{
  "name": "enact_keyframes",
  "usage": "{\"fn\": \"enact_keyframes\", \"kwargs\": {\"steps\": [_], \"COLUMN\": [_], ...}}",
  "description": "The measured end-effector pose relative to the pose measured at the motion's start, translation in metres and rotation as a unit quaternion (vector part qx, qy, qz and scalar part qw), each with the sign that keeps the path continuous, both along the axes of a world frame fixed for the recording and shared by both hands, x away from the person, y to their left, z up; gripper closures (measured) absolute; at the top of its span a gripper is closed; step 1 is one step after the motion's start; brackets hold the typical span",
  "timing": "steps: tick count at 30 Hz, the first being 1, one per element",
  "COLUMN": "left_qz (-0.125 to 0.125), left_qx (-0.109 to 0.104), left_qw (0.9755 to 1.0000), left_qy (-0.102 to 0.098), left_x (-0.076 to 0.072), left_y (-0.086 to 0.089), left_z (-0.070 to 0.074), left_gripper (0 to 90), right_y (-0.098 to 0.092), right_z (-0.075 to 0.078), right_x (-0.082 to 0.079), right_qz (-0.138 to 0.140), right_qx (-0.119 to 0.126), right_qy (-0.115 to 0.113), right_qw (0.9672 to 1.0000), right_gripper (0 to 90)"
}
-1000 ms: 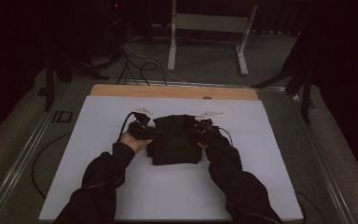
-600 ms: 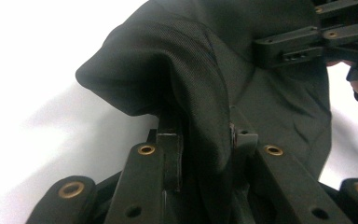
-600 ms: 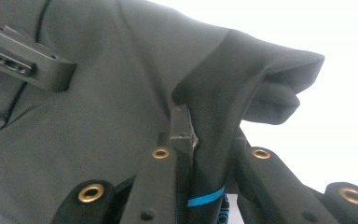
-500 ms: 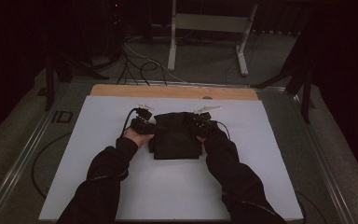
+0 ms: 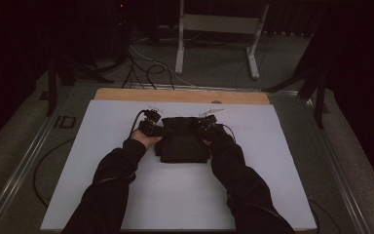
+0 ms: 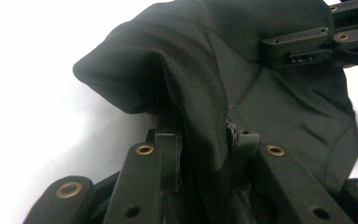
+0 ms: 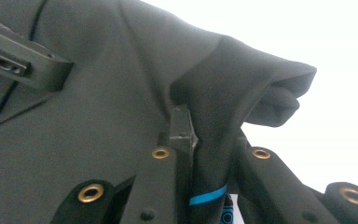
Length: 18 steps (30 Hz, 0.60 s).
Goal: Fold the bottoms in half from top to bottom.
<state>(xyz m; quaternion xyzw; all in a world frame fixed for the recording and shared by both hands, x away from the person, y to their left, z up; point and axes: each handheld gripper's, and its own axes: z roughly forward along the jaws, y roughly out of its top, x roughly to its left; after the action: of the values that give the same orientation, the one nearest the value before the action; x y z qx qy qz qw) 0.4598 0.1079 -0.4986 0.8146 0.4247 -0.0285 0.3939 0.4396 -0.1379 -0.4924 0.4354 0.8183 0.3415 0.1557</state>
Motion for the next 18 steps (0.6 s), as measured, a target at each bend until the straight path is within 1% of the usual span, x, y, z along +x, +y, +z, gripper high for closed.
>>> {"fn": "enact_keyframes", "kwargs": {"steps": [3,4,8,10,11,14,18], "left_qz": [0.006,0.007,0.014,0.017,0.019,0.027,0.035], "left_qx": [-0.005,-0.005,0.002,0.001,0.005,0.012,0.025], "left_qw": [0.9999,0.9999,0.9998,0.9998,0.9998,0.9995,0.9989], "left_qy": [0.007,0.008,0.011,0.013,0.01,0.012,0.016], "left_x": [0.002,0.002,0.003,0.003,0.003,0.004,0.004], "left_y": [0.001,0.001,0.0,0.0,-0.001,-0.002,-0.004], "left_z": [-0.003,-0.004,-0.006,-0.007,-0.008,-0.009,-0.011], "left_gripper": [71.3,71.1,70.2,69.9,69.3,68.3,67.5], "right_y": [0.0,0.0,0.001,0.002,0.002,0.003,0.004], "right_z": [-0.003,-0.005,-0.008,-0.01,-0.012,-0.016,-0.018], "right_x": [0.001,0.002,0.004,0.005,0.005,0.007,0.007], "right_qz": [-0.001,0.0,-0.002,-0.005,-0.007,-0.004,-0.005], "right_qx": [0.0,-0.005,-0.008,-0.007,-0.008,-0.012,-0.016], "right_qy": [0.002,0.001,0.002,0.004,0.006,0.013,0.012], "right_qw": [1.0,1.0,1.0,1.0,0.9999,0.9998,0.9998], "right_gripper": [80.5,80.4,80.2,80.2,80.1,79.7,79.5]}}
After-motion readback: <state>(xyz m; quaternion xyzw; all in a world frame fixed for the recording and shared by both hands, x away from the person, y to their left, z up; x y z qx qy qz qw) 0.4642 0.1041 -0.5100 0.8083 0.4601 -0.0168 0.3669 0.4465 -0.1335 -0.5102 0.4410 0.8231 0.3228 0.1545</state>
